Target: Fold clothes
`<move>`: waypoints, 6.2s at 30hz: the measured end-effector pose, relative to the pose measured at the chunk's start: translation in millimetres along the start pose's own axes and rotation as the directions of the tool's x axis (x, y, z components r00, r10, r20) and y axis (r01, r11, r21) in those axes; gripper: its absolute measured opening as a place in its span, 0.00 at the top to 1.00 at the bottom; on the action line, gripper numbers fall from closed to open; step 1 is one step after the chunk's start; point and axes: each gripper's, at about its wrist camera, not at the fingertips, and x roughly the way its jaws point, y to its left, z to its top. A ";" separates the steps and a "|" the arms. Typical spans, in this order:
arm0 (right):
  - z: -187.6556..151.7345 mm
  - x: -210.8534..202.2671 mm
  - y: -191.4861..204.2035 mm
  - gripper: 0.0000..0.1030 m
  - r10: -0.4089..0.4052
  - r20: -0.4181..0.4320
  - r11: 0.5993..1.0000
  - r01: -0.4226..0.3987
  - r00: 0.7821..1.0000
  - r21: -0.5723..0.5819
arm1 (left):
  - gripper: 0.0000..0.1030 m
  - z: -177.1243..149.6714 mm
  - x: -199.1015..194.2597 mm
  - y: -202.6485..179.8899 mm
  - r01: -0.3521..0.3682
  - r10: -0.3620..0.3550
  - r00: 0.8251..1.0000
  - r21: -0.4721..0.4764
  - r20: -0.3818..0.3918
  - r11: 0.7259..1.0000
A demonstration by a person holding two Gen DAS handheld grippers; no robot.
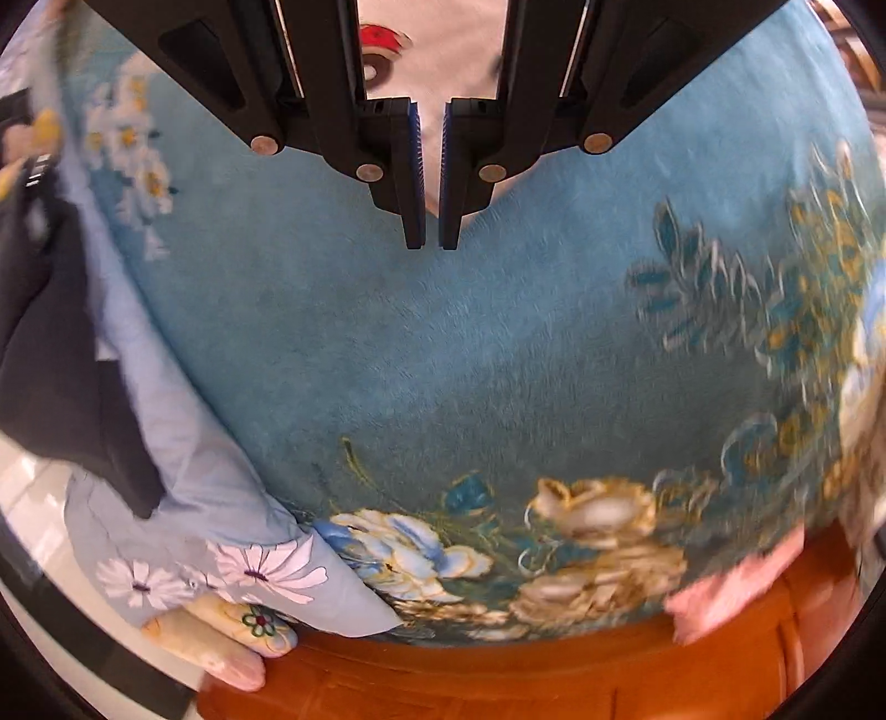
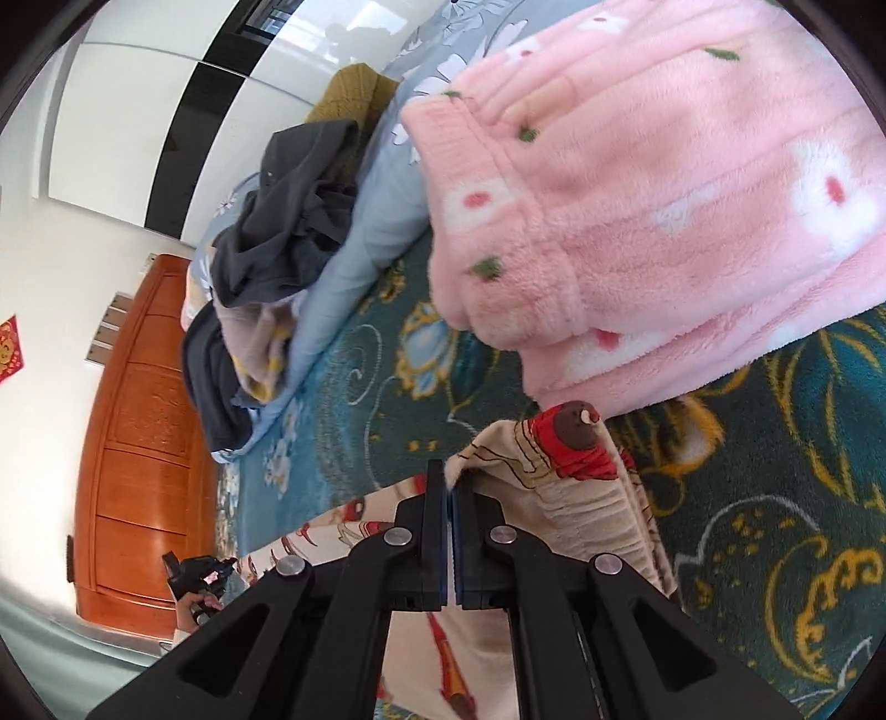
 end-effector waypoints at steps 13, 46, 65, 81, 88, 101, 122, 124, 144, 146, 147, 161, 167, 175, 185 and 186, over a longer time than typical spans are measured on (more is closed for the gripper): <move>-1.2 13.2 3.9 0.98 -0.081 0.009 0.994 0.082 0.997 -0.069 | 0.85 -29.5 -47.2 73.8 0.225 -0.215 0.973 -0.133 0.084 0.965; -87.6 -75.6 -81.1 0.47 -0.045 0.068 0.982 0.031 0.997 0.187 | 0.86 -69.3 -16.9 88.6 0.337 -0.317 0.940 -0.188 0.128 0.923; -73.3 -39.0 -61.9 0.80 -0.019 0.148 0.962 -0.022 0.989 0.273 | 0.88 -52.9 -83.4 68.0 0.383 -0.356 0.913 -0.120 0.199 0.916; -80.3 -80.1 -75.5 0.82 -0.002 0.061 0.987 -0.008 0.998 0.159 | 0.88 -108.7 -80.3 149.9 0.244 -0.236 0.969 -0.125 0.079 0.962; -77.7 -81.6 -78.7 0.82 -0.029 0.030 0.990 0.025 0.999 0.137 | 0.88 -108.7 -86.4 154.7 0.247 -0.235 0.968 -0.168 0.090 0.954; -64.9 -88.0 -62.5 0.81 -0.094 0.037 0.995 0.093 0.995 0.023 | 0.88 -115.6 -72.8 166.6 0.190 -0.191 0.981 -0.197 0.019 0.962; -63.9 -2.5 62.4 0.71 -0.134 -0.132 0.870 0.052 0.982 -0.491 | 0.54 -148.1 -160.0 150.1 0.294 -0.281 0.953 -0.114 0.117 0.949; -73.1 28.9 87.0 0.71 -0.131 -0.202 0.823 -0.007 0.970 -0.567 | 0.53 -177.3 -167.9 118.0 0.370 -0.366 0.927 -0.038 0.079 0.928; -120.2 158.8 161.6 0.71 -0.291 -0.427 0.487 -0.252 0.856 -0.836 | 0.53 -365.4 -155.1 -58.2 0.492 -0.417 0.869 0.389 -0.266 0.779; -120.3 159.3 161.1 0.71 -0.291 -0.436 0.481 -0.264 0.852 -0.836 | 0.53 -365.2 -156.7 -58.1 0.491 -0.416 0.870 0.383 -0.265 0.783; -120.8 158.1 161.3 0.71 -0.290 -0.443 0.477 -0.272 0.849 -0.835 | 0.53 -364.5 -157.0 -56.3 0.491 -0.417 0.870 0.381 -0.263 0.784; -138.8 145.0 162.4 0.97 -0.305 -0.396 0.373 -0.275 0.866 -0.886 | 0.51 -356.9 -164.0 -42.4 0.520 -0.456 0.850 0.284 -0.262 0.806; -126.7 135.8 174.4 0.98 -0.260 -0.332 0.360 -0.227 0.907 -0.905 | 0.51 -344.8 -169.6 -23.7 0.516 -0.472 0.854 0.234 -0.219 0.824; -127.3 157.2 162.3 0.98 -0.304 -0.331 0.392 -0.200 0.893 -0.898 | 0.51 -302.1 -171.5 23.2 0.444 -0.435 0.896 0.156 -0.090 0.883; -121.4 121.4 174.0 0.84 -0.225 -0.242 0.413 -0.133 0.944 -0.901 | 0.47 -198.1 -139.8 130.6 0.257 -0.249 0.963 -0.084 0.099 0.963; -118.5 110.9 175.7 0.79 -0.199 -0.217 0.423 -0.116 0.956 -0.899 | 0.47 -191.6 -130.9 139.6 0.253 -0.242 0.965 -0.115 0.101 0.961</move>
